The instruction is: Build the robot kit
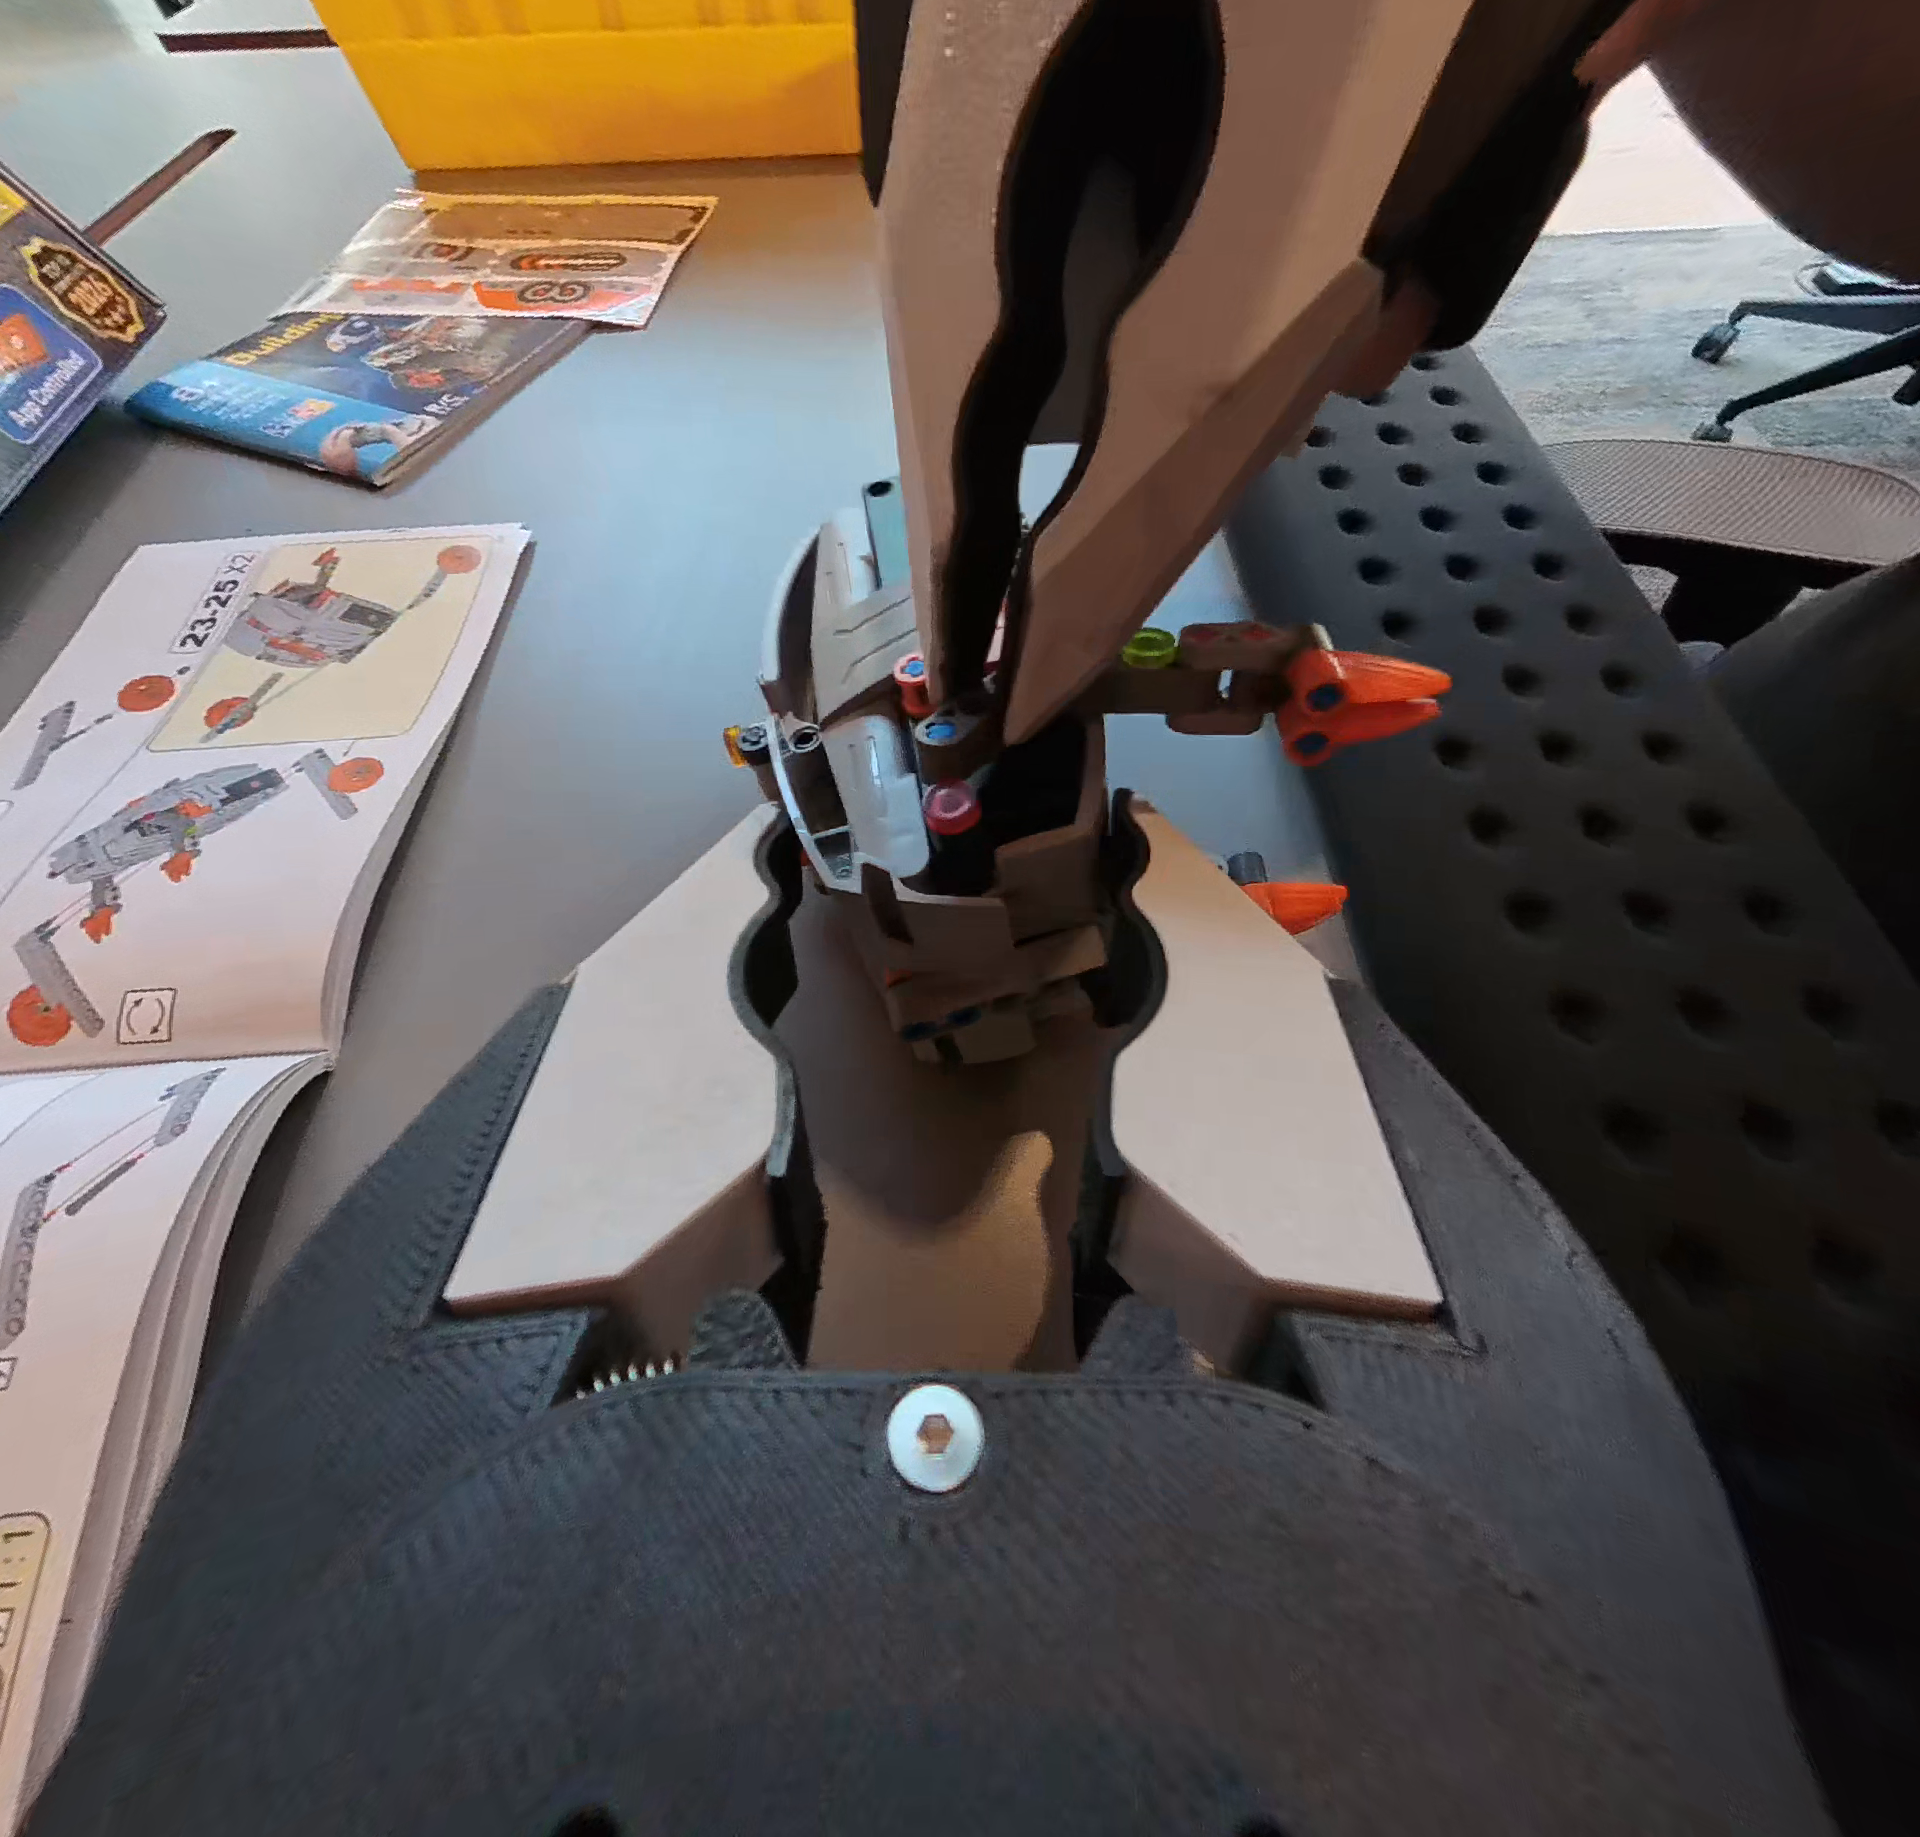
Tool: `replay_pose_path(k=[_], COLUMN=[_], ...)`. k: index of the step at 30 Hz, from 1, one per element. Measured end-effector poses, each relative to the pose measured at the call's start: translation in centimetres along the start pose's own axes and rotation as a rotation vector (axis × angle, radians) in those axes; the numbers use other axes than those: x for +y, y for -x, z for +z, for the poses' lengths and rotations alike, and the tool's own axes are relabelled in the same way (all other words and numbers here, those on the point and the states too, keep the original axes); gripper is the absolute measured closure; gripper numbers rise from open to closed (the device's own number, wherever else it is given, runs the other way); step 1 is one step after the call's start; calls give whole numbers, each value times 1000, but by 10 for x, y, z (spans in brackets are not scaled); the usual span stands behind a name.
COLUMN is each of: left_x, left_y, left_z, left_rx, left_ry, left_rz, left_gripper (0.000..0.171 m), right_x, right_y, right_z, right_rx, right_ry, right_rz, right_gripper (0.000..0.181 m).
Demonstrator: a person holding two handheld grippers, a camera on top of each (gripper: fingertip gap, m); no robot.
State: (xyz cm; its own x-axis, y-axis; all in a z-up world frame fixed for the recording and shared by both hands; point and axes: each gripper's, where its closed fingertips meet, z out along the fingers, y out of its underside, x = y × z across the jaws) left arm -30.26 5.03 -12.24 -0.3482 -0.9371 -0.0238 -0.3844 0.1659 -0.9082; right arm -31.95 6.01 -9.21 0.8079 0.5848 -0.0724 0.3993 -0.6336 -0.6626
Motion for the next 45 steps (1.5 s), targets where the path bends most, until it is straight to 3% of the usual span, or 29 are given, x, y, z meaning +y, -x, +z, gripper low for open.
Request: replay_pose_path(k=[18,23,34,45], left_x=[4,5,4,4], left_y=[2,5,4,4], left_z=[8,10,11,12], left_rx=[-53,-67,-74,-106], left_ry=[43,52,60,79], left_rz=[25,-18,-6,23], left_gripper=[106,109,110,111], right_x=[-1,-5,2,6], right_y=[1,1,1,1], right_z=[2,4,1,0], right_rx=[36,118,108,40], right_ry=[-40,-48,129,454], right_rz=[-33,-154,-113,-205], right_gripper=[174,176,174,175])
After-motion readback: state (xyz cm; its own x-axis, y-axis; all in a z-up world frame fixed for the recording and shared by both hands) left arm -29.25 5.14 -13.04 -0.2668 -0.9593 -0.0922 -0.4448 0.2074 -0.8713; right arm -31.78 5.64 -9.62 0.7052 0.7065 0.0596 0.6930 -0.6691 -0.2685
